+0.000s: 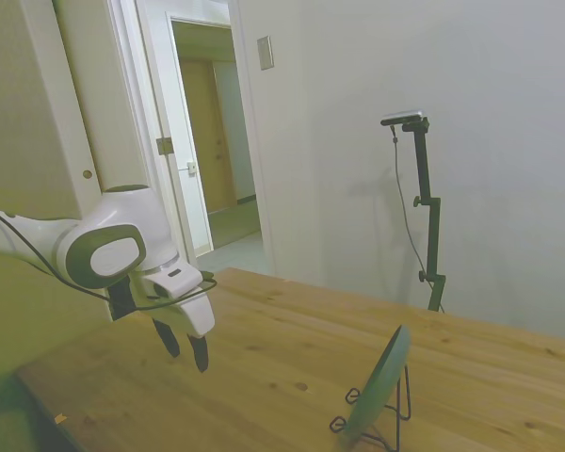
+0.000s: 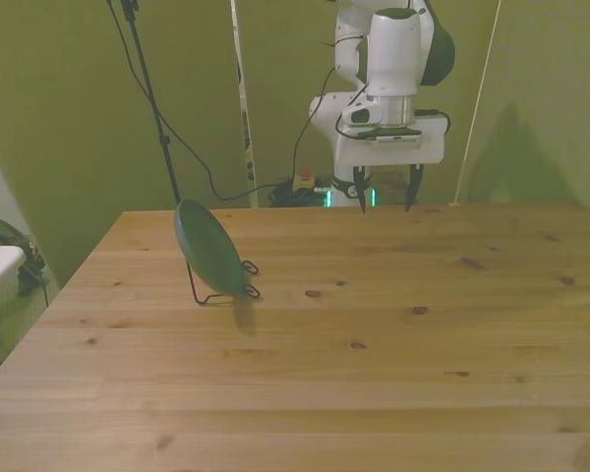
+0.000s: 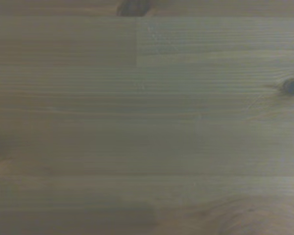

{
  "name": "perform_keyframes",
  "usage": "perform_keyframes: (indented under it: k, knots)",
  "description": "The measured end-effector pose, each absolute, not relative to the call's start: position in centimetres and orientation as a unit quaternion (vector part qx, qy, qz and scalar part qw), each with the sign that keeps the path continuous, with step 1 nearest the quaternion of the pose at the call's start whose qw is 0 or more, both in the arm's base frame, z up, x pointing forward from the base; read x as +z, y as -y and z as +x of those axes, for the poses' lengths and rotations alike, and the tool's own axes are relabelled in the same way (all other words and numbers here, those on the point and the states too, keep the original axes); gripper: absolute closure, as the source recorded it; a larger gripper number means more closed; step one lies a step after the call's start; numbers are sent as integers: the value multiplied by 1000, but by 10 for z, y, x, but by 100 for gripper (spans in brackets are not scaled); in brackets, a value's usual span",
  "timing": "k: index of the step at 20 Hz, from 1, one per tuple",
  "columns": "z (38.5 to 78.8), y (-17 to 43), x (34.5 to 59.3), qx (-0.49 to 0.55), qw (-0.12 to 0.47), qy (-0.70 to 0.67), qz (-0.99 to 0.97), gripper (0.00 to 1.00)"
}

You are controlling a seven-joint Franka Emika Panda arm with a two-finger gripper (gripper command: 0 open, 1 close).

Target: Unload the plate

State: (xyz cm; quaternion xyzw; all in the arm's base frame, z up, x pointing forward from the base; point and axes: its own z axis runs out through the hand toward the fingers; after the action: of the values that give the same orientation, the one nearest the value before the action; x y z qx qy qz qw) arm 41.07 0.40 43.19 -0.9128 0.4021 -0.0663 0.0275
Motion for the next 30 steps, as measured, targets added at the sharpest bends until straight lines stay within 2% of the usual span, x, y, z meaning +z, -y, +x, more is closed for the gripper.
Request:
perform_keyframes:
  k: [2, 4, 10, 13, 15, 24, 30]
  knots:
    - [411, -2, 432, -62, 36, -398, -915, 0]
    - [414, 9, 446, -74, 37, -404, -911, 0]
    - [409, 72, 555, -130, 8, -441, -888, 0]
    - [403, 106, 590, -153, -20, -458, -875, 0]
    - [401, 131, 595, -161, -44, -471, -866, 0]
    - [402, 244, 586, -190, -116, -518, -826, 0]
    - [419, 256, 573, -206, -119, -510, -826, 0]
